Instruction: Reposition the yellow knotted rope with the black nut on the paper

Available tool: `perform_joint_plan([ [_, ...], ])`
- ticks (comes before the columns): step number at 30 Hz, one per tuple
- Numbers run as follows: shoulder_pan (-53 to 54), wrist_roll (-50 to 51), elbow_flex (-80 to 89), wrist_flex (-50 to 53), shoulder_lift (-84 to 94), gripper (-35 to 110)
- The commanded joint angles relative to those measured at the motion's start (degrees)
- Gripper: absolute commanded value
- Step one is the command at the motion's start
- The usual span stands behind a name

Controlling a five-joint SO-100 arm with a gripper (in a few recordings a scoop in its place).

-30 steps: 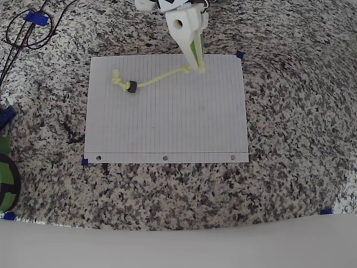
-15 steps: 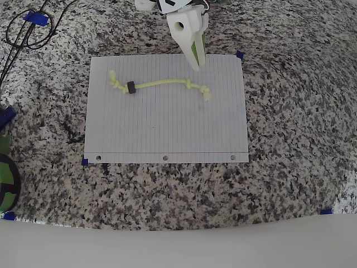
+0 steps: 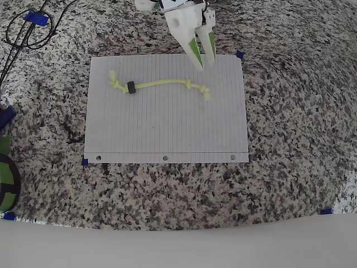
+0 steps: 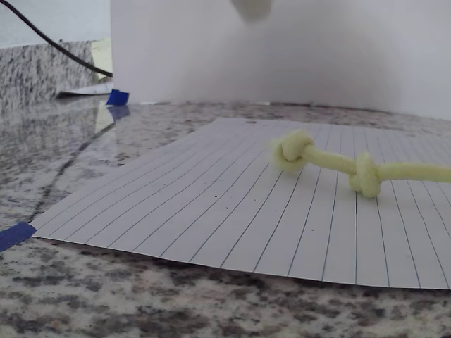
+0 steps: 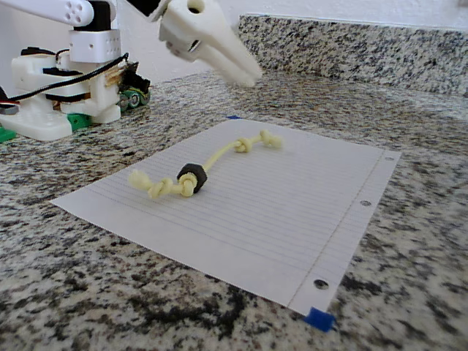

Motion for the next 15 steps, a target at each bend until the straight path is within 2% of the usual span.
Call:
perform_joint_plan([
  [1, 0.35, -17.93, -0.44, -4.04, 2.11, 28],
  [4, 2.99, -37.44, -0.62, -6.33, 5.19, 25],
  [6, 4.66, -46.93, -0.62, -5.98, 7.73, 20],
  [7, 5.54, -50.01, -0.62, -5.45, 9.14, 20],
  [13, 8.88, -50.45, -0.62, 4.22, 14.94, 19],
  [15, 11.34, -62.49, -0.53, 6.59, 16.0, 18],
])
